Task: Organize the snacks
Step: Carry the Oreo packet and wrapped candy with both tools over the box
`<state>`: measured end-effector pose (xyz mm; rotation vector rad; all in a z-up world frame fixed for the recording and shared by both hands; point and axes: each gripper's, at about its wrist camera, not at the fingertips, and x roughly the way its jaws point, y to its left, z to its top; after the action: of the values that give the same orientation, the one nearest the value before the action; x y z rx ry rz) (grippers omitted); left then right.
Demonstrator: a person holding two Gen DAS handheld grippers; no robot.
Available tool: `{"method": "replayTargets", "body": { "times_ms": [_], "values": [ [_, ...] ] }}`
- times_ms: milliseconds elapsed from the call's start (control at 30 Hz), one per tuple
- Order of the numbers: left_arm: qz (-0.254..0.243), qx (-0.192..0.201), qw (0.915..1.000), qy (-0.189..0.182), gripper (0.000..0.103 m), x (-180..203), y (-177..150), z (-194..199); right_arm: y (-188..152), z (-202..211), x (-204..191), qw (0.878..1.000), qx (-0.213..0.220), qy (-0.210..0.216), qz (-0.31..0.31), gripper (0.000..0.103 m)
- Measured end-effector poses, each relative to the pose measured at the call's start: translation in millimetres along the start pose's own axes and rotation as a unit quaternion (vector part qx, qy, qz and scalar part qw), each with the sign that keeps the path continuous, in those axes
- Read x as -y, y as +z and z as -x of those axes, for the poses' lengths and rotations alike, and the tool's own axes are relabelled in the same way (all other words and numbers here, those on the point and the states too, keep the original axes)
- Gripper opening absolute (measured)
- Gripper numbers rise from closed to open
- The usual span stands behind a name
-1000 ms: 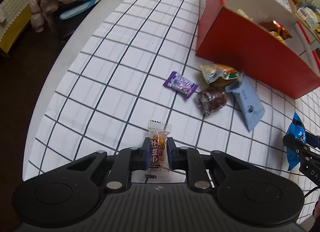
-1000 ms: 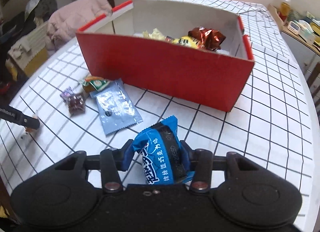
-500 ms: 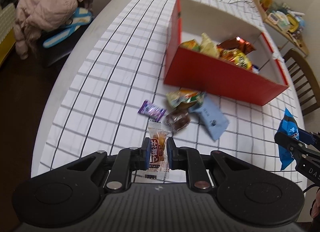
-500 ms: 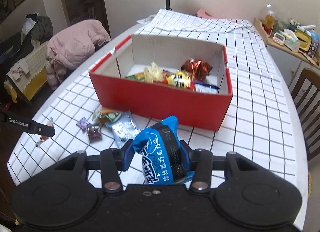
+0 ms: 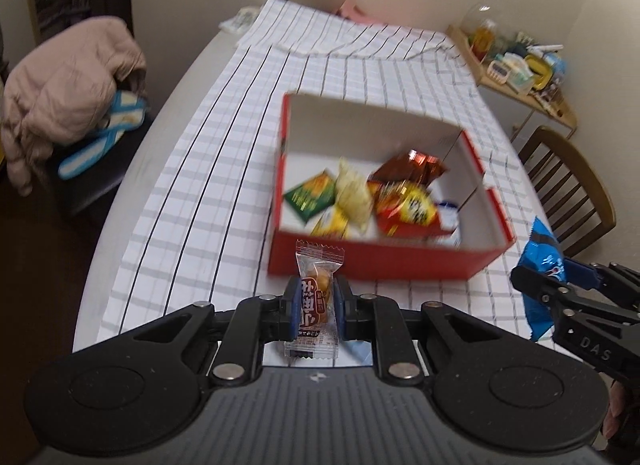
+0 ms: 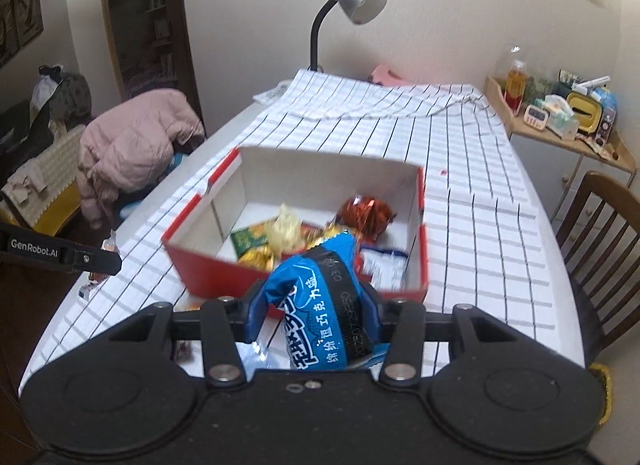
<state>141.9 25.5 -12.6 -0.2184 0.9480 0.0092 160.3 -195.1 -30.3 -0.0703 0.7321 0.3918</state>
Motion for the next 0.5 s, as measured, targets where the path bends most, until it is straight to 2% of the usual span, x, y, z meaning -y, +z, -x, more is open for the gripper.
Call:
{"method": "replayTargets", "body": {
  "times_ms": [233, 500],
  "values": [
    [-0.022, 0.016, 0.9996, 0.004, 0.016, 22.5, 36.8, -7.8, 27.9, -9.4, 13.3, 1.0, 0.015, -0.013, -0.002, 0.046],
    [-0.031, 0.009, 0.9994, 0.016, 0.016, 35.7, 76.4, -34.9, 56.9, -38.8, 34.0, 1.0, 0.007, -0.021, -0.004, 0.047]
  ]
}}
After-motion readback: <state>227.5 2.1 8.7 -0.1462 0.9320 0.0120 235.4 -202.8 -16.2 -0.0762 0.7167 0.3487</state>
